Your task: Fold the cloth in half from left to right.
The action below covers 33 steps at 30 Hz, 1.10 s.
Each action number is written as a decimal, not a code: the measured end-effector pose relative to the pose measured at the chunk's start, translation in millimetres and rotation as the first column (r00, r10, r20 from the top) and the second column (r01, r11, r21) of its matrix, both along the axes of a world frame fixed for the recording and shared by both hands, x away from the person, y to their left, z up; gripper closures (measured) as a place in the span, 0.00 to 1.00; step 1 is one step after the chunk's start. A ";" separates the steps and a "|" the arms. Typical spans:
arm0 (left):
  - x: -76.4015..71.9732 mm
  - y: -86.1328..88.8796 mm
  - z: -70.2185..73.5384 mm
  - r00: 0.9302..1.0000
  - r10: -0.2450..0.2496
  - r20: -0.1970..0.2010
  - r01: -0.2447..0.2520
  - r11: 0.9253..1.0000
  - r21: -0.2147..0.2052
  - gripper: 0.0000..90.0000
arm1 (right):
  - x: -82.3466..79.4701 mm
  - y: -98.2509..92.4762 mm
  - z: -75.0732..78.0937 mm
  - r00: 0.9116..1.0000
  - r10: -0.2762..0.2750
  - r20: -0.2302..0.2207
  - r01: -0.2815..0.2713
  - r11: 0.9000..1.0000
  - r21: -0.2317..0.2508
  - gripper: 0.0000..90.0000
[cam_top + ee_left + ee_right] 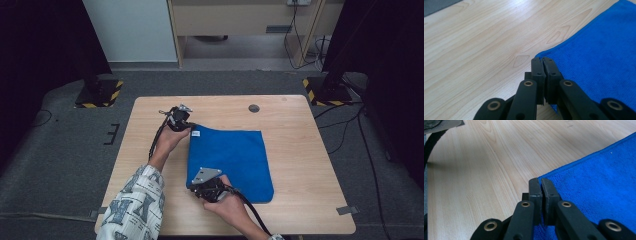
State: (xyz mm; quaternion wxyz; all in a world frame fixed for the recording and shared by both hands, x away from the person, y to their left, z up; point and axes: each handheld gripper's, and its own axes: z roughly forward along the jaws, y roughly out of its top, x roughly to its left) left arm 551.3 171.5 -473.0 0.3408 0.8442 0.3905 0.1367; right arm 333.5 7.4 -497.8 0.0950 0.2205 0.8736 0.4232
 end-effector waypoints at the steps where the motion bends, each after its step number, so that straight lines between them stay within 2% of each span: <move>1: -0.6 0.0 2.0 1.000 -0.001 0.002 0.001 1.000 -0.002 0.98 | -0.5 0.4 1.5 1.000 -0.002 -0.002 0.002 1.000 -0.002 0.98; 7: -3.0 2.9 14.0 1.000 0.001 0.010 -0.001 1.000 -0.001 0.98 | -2.2 4.6 8.5 1.000 -0.002 0.005 0.002 1.000 0.001 0.98; 13: -4.3 13.5 24.3 1.000 0.006 0.021 -0.006 1.000 0.007 0.98 | -3.4 12.7 13.2 1.000 0.008 0.015 -0.008 1.000 0.007 0.98; 23: -5.4 32.7 27.6 1.000 0.019 0.020 -0.019 1.000 0.009 0.98 | -4.4 31.6 18.0 1.000 0.017 0.023 -0.018 1.000 0.025 0.98; 33: -7.8 40.1 29.9 1.000 0.016 0.022 -0.017 1.000 0.021 0.98 | -7.5 40.1 18.7 0.999 0.024 0.026 -0.025 0.999 0.039 0.98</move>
